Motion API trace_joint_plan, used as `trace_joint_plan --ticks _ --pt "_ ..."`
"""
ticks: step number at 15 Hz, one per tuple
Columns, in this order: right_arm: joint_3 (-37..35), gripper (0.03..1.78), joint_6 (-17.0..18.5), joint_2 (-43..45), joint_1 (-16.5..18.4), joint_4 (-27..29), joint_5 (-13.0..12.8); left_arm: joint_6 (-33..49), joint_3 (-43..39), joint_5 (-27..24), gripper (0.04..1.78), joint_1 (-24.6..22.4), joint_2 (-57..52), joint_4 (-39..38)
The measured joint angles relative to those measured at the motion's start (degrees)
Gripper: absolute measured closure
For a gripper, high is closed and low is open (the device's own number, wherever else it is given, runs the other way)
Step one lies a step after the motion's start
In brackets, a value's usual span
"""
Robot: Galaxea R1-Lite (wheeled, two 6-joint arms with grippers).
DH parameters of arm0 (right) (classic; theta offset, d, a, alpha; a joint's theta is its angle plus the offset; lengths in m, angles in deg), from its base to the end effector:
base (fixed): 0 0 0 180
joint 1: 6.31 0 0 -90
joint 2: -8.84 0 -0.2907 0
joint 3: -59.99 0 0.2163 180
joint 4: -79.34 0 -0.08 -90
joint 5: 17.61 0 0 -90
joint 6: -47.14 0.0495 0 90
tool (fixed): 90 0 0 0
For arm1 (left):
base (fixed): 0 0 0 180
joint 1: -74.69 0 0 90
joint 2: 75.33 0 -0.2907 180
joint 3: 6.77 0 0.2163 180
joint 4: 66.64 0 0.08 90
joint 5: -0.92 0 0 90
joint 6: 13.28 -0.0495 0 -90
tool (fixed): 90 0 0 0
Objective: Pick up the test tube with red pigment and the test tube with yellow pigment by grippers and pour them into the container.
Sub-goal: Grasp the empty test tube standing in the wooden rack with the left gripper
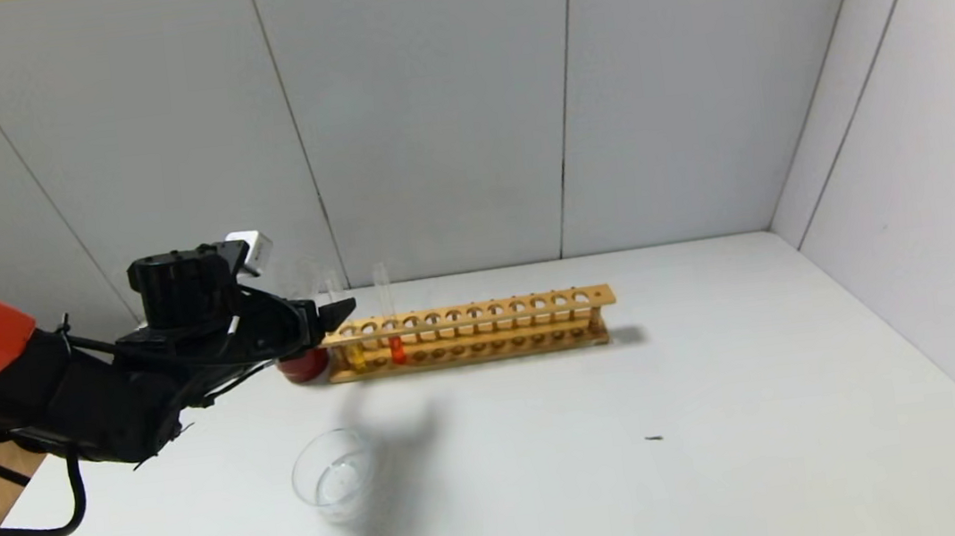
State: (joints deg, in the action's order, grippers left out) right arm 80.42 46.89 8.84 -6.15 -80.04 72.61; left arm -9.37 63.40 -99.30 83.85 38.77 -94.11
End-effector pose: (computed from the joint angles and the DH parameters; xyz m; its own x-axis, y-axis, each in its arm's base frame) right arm 0.0415 0.0001 0.0751 1.0000 0.0010 -0.0033 -0.0011 1.0000 -0.0044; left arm 0.3914 -0.0720 0.0788 0.9035 -0.3254 -0.2789 0.3048 0.9454 -0.1156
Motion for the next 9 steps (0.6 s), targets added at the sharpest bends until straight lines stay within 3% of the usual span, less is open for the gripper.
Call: trace_joint_plan --ticks 9 --pt "0.0 0.06 0.0 0.0 -0.02 -0.02 0.02 -0.09 4.24 1.18 0.07 1.27 5.17 0.3"
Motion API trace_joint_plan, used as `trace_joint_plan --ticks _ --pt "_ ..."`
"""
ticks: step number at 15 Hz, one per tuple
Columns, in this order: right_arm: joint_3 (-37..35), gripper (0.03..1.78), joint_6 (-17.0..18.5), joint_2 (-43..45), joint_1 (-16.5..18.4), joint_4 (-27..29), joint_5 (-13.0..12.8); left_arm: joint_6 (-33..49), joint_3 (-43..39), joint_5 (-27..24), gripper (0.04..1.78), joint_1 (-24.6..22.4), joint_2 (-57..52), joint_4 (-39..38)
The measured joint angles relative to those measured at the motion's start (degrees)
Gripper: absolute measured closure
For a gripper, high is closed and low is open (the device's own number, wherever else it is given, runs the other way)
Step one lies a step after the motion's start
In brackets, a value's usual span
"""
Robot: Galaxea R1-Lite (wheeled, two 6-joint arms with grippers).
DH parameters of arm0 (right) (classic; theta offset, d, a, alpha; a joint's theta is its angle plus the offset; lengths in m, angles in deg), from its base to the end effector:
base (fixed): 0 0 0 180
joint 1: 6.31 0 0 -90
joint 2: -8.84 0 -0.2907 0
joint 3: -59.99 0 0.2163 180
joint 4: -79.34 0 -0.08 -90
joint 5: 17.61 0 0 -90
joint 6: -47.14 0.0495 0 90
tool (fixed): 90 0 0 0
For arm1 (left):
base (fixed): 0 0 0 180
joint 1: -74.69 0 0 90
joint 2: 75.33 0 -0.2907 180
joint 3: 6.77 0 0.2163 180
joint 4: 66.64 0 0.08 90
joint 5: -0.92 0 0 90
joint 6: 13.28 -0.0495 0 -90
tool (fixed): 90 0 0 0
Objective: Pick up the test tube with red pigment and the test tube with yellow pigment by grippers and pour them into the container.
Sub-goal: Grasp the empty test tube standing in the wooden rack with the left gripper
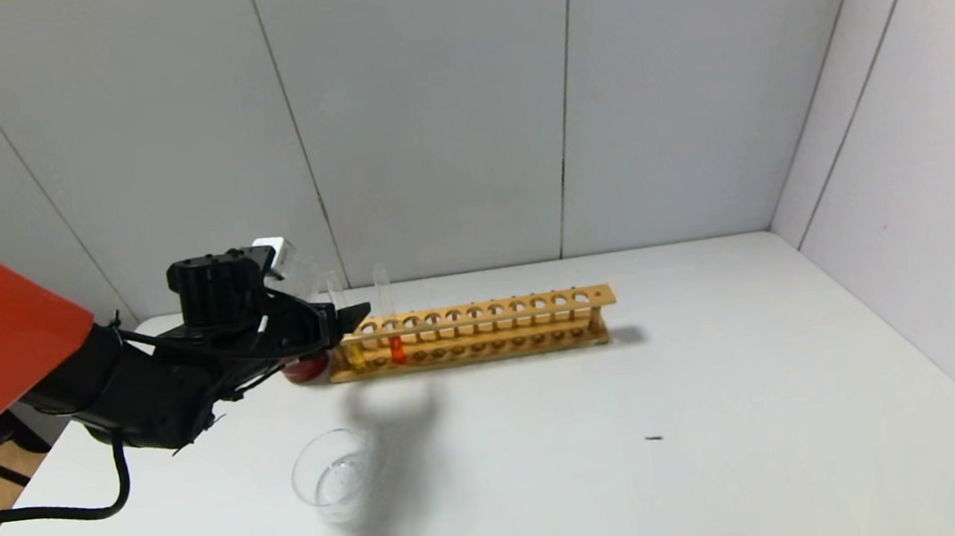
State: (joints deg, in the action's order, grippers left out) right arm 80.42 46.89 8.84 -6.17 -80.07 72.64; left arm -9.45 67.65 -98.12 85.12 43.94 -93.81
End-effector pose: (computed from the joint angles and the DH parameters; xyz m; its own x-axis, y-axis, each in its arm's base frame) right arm 0.0415 0.0001 0.0751 1.0000 0.0019 -0.0028 -0.0019 1.0000 -0.0044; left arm 0.4100 -0.0834 0.0619 0.8969 -0.3249 -0.2999 0.3053 0.9457 -0.1113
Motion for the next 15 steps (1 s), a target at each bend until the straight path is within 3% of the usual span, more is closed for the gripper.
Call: trace_joint_plan --ticks 4,6,9,13,15 --pt "0.0 0.06 0.02 0.0 0.0 0.02 0.0 -0.09 0.91 0.02 0.09 0.01 0.99 0.16" --pt "0.0 0.06 0.0 0.0 0.0 0.02 -0.02 -0.15 1.13 -0.04 0.21 0.12 1.48 0.07" --pt "0.0 0.06 0.0 0.0 0.0 0.02 -0.02 -0.17 1.24 -0.09 0.58 0.61 1.78 -0.01" --pt "0.0 0.06 0.02 0.0 0.02 0.02 -0.02 -0.39 1.29 -0.22 1.3 1.38 1.87 -0.01" --pt "0.0 0.06 0.02 0.0 0.0 0.0 -0.02 -1.05 1.29 -0.11 1.49 1.38 1.87 -0.04"
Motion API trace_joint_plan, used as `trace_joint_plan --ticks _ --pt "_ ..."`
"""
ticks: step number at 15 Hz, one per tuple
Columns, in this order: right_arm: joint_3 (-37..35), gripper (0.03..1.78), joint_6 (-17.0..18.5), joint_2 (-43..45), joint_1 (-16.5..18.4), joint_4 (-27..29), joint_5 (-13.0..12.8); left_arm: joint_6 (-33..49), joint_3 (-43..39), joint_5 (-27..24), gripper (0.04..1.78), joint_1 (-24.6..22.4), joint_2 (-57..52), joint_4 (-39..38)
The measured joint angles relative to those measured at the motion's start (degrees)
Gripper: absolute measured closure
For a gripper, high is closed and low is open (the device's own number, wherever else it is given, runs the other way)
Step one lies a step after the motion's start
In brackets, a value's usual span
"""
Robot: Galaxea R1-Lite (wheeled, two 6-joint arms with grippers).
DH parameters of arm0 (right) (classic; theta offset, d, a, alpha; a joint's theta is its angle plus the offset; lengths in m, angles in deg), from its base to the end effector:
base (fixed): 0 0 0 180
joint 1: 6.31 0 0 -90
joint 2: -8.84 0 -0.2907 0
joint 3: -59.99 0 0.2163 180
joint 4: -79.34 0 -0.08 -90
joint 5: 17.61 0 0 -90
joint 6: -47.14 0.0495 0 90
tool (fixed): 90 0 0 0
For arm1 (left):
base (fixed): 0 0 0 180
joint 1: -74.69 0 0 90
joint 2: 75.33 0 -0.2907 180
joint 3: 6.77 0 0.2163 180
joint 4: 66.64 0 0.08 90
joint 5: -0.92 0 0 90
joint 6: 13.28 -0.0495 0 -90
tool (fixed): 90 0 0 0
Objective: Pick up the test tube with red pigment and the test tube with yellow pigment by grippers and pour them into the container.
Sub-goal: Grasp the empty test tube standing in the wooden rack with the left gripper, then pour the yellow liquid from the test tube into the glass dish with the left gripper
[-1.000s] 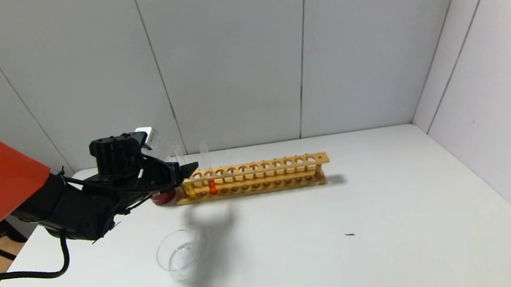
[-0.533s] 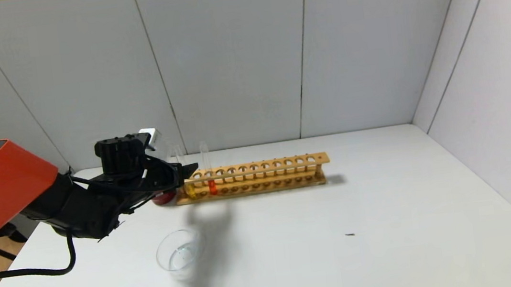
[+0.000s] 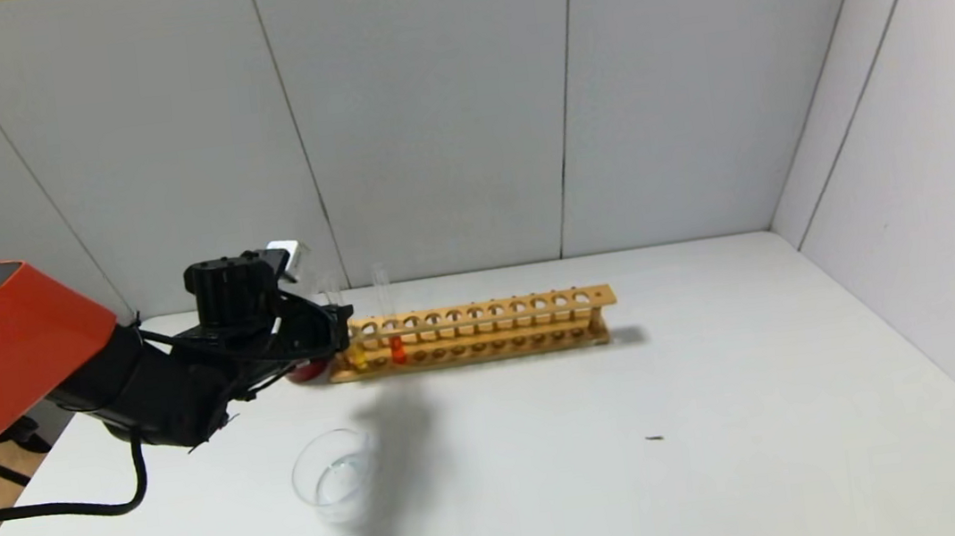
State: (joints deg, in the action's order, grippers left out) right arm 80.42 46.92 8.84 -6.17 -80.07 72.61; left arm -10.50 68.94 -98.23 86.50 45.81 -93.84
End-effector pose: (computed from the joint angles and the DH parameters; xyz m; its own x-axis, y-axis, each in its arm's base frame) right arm 0.0415 0.0001 0.0751 1.0000 0.0014 -0.0028 -0.0014 1.0000 -0.0038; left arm 0.4139 -0.0946 0.0544 0.8853 -0.3476 -0.3089 0.3346 0.9375 -0.0958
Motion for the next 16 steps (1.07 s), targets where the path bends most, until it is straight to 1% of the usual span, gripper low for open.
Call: trace_joint_plan --ticks 5,8,12,14,16 --pt "0.0 0.06 -0.02 0.0 0.0 0.02 0.02 -0.15 -0.09 0.11 1.51 0.15 -1.16 0.56" --pt "0.0 0.06 -0.02 0.0 -0.02 0.02 0.02 -0.3 0.34 0.09 1.51 0.22 -4.9 2.4" --pt "0.0 0.06 0.0 0.0 0.0 0.0 0.02 -0.78 2.95 -0.26 1.51 0.32 -14.78 10.84" --pt "0.0 0.06 -0.02 0.0 0.0 0.02 0.0 -2.91 4.58 -0.24 1.51 0.23 -20.46 15.88" --pt "0.0 0.06 -0.02 0.0 0.0 0.02 0.02 -5.14 5.38 -0.24 1.51 0.22 -25.25 19.35"
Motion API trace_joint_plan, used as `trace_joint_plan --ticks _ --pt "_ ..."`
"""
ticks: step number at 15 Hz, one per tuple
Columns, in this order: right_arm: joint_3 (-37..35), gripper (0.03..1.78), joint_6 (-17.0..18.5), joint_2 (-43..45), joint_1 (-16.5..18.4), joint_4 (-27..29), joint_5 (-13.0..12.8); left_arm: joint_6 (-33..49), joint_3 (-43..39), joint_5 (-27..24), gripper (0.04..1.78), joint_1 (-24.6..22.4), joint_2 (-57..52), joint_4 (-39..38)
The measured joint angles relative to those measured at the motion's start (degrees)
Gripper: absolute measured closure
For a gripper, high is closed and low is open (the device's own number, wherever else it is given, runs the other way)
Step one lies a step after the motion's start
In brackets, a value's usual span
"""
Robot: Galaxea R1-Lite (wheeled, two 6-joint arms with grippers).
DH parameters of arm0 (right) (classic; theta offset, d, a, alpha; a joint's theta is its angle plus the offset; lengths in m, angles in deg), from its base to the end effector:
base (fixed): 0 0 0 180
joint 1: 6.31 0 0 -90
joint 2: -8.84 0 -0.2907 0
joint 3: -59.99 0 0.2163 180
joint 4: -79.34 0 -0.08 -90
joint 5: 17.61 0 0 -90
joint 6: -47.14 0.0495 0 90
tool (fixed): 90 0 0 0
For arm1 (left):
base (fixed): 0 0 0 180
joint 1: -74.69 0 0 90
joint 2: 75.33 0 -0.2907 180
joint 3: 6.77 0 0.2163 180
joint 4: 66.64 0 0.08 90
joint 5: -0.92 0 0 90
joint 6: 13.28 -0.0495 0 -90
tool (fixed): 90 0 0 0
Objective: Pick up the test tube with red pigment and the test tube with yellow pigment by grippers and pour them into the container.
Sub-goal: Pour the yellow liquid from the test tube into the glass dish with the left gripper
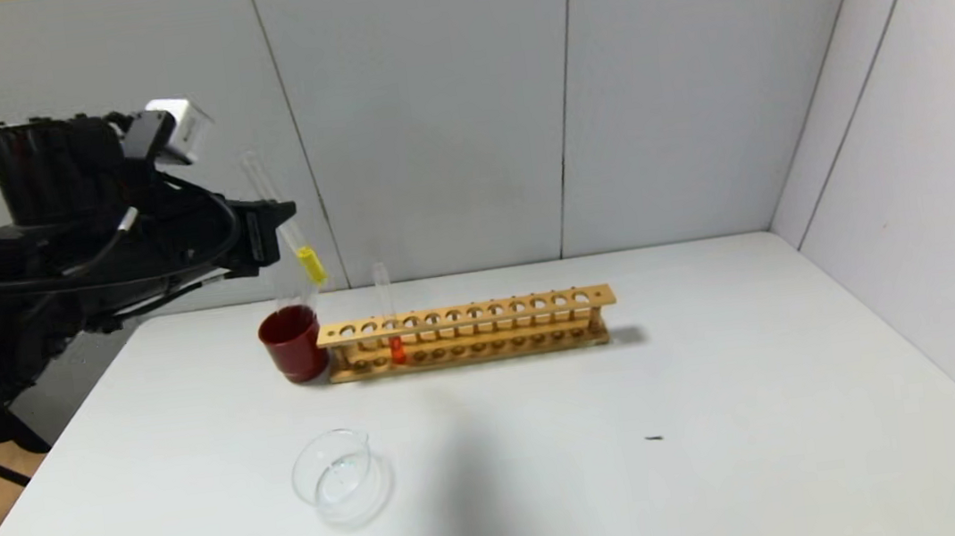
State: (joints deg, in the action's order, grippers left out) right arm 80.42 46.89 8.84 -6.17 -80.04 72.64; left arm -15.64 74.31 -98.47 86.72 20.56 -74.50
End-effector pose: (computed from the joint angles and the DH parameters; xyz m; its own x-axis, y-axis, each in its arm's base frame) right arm 0.0415 0.0001 0.0751 1.0000 0.0019 -0.0033 -0.0019 1.0000 -0.0043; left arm 0.3571 -0.0844 0.2183 0.9238 -0.3637 -0.1194 0.3686 0.9293 0.0212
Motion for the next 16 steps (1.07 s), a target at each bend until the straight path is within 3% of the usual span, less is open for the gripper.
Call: trace_joint_plan --ticks 7,10,13,16 --pt "0.0 0.06 0.0 0.0 0.0 -0.02 0.0 -3.06 -3.69 0.66 1.51 -0.21 -13.68 10.07" --pt "0.0 0.06 0.02 0.0 0.02 0.0 0.0 -3.44 -8.73 6.44 1.51 -0.27 -15.65 9.63" --pt "0.0 0.06 0.0 0.0 0.02 -0.02 0.0 -5.38 -16.23 8.62 1.51 -0.95 -16.24 3.45" --pt "0.0 0.06 0.0 0.0 0.05 0.0 -0.02 -14.2 -26.43 1.89 1.51 -3.19 -16.26 -9.95"
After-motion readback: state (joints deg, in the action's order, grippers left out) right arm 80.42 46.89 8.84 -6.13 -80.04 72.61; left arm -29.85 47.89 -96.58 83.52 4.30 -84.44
